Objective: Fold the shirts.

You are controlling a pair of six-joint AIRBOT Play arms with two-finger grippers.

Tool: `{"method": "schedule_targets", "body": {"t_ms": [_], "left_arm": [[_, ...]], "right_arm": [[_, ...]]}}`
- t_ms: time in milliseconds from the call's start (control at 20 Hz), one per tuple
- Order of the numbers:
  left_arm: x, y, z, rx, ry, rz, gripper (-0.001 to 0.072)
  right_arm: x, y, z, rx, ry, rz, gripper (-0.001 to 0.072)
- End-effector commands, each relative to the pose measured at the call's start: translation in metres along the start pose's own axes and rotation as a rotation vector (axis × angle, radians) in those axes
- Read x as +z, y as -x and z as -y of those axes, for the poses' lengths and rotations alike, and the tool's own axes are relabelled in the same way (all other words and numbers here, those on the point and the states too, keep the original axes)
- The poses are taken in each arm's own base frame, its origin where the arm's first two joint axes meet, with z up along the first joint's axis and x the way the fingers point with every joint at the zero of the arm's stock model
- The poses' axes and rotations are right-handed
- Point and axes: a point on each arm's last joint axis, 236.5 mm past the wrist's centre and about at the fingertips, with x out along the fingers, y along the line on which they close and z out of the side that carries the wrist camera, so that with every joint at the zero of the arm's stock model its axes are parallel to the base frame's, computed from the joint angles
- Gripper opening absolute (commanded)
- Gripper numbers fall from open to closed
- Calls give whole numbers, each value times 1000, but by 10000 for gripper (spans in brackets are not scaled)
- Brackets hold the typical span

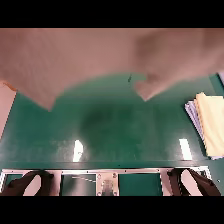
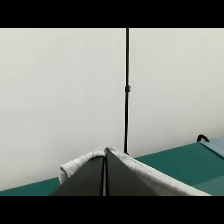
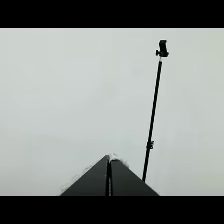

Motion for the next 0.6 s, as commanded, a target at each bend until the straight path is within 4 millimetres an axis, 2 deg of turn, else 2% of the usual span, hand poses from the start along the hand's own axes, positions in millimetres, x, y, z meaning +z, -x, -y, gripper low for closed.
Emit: {"method": "schedule_targets", "body": {"t_ms": [0,100,150,300,400,500,550], "left_arm": [[-51,-24,-29,38,79,-140,20],[-100,-48,-51,36,137,-253,20],[-128,-61,-61,28,177,-312,20],[-231,-102,-82,-49,341,-498,20],[-307,-129,-107,-49,458,-591,20],[-386,-150,-134,-16,562,-682,20],[-422,-160,-144,-17,612,-722,20]], "right_arm": [[-25,-7,17,-40,-38,-59,10],[-80,-31,32,-18,-144,-174,10],[-119,-45,39,1,-206,-245,10],[-260,-79,53,20,-389,-503,10],[-357,-95,59,1,-485,-645,10],[-447,-110,63,-39,-554,-761,9],[-485,-118,64,-54,-580,-809,10]]}}
